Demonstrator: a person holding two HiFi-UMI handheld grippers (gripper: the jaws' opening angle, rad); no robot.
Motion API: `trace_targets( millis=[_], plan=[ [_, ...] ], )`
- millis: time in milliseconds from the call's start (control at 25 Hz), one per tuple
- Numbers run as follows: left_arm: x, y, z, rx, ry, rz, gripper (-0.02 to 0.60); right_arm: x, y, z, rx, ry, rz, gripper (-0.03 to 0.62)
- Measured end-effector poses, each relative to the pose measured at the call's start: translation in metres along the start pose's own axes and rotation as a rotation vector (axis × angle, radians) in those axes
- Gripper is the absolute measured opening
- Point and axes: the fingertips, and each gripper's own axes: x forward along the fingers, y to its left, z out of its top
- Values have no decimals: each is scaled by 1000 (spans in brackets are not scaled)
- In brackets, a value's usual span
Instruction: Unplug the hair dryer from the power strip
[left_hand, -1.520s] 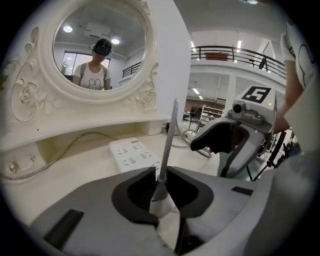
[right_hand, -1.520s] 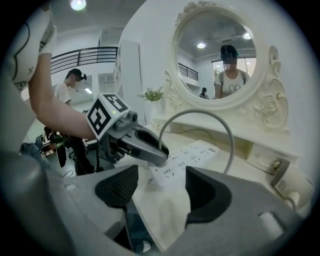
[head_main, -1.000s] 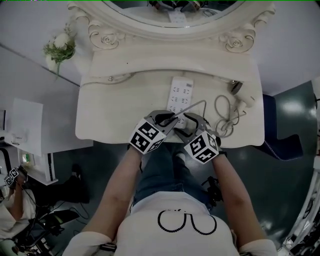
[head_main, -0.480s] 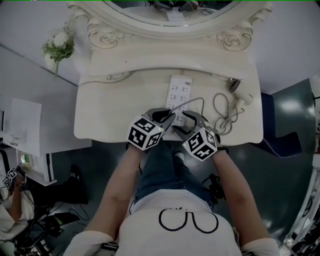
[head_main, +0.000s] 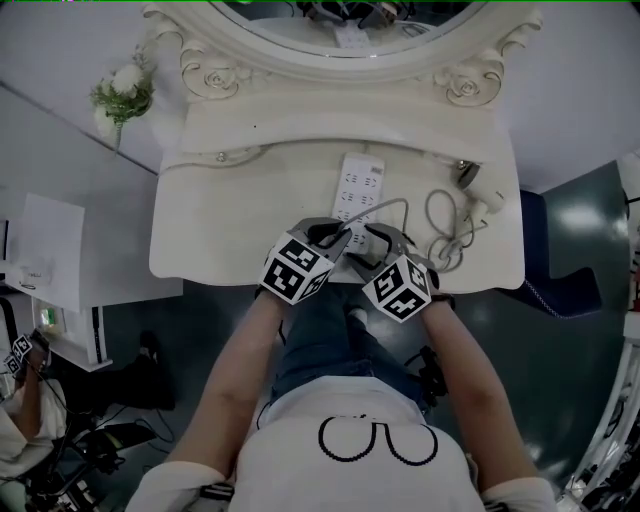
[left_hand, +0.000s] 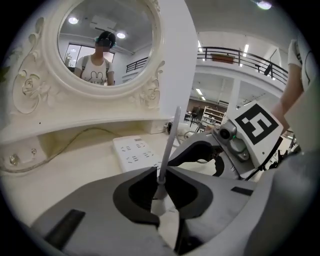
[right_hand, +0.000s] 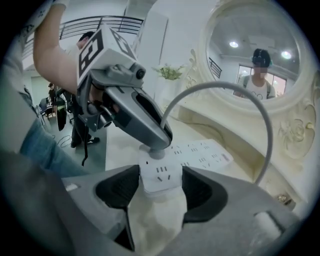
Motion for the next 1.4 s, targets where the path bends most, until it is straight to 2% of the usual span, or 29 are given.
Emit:
trace_targets(
  millis=[80, 240, 440, 520, 640, 680, 720, 840, 880, 960, 1080, 1200, 1320, 1400],
  plan=[
    [0, 1, -1, -4, -12, -6, 48, -1, 0, 2, 18, -51, 7, 270],
    [0, 2, -1, -8, -20, -17, 48, -8, -9, 17, 158, -190, 32, 270],
    [0, 2, -1, -7, 2, -31, 49, -1, -16, 15, 193, -179, 48, 268],
    [0, 2, -1, 41, 16, -13, 48, 0, -15, 14, 211, -171, 48, 267],
    [1, 0, -4, 211, 24, 46, 48, 2, -14, 15, 208, -136, 64, 267],
    [1, 0, -5, 226, 18, 51, 48, 2, -14, 16, 203, -124, 72, 267],
    [-1, 0, -5, 200, 9, 43, 46, 3, -13, 16, 197, -113, 79, 267],
    [-4, 4, 0, 8, -17, -14, 44, 3, -13, 16, 193, -96, 93, 267],
    [-4, 4, 2, -34, -18, -21, 44, 3, -13, 16, 194, -92, 93, 265],
    [-2, 3, 3, -43, -11, -7, 44, 3, -13, 15, 200, -82, 91, 265],
    [-1, -2, 3, 25, 5, 33, 43, 4, -14, 16, 206, -79, 85, 265],
    [-5, -1, 2, 55, 9, 30, 37, 3, -14, 16, 200, -92, 90, 265],
    [-8, 6, 4, -18, -10, -16, 38, 3, -13, 16, 194, -101, 94, 265],
    [-5, 8, 8, -56, -13, -19, 38, 3, -15, 16, 202, -98, 85, 265]
  ],
)
